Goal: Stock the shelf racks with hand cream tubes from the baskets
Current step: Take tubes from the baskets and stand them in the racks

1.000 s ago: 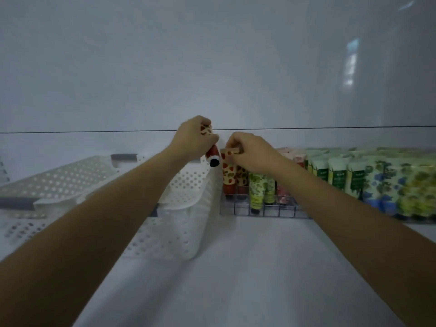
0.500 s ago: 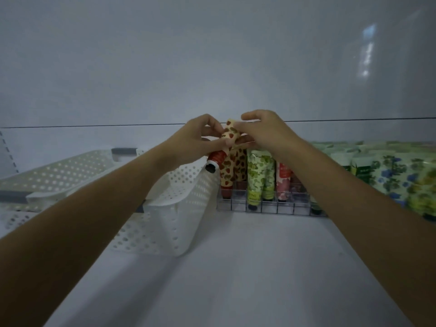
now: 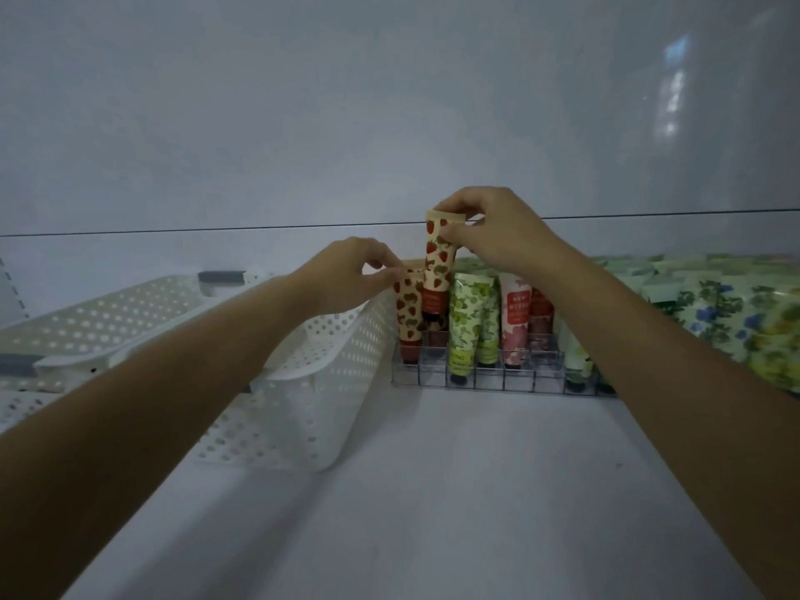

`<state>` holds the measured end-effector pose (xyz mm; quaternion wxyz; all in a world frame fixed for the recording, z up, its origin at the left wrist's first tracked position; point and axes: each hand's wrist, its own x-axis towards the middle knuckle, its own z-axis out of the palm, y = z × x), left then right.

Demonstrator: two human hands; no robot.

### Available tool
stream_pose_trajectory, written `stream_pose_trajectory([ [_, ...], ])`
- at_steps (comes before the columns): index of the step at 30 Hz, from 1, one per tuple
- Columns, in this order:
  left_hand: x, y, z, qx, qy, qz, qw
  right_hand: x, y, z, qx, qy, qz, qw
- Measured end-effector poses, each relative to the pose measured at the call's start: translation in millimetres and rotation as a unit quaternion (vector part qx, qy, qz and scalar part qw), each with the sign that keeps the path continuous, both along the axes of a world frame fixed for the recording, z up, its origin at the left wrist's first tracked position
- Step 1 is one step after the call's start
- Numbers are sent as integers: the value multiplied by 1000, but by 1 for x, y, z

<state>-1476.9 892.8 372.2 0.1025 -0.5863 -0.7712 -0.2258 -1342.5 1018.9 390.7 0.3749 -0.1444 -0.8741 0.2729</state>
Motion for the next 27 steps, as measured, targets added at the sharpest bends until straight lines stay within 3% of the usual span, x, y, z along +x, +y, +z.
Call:
stream_pose_trajectory([
  [5,1,1,-1,-28,42,4,999,-3,0,-7,50,-59,-1,997],
  [18,3,0,0,-31,40,-1,999,-12,-4,-23,138,-180,-41,973],
  [27,3,5,14,20,39,18,999,-12,-7,-22,159,-167,-46,972],
])
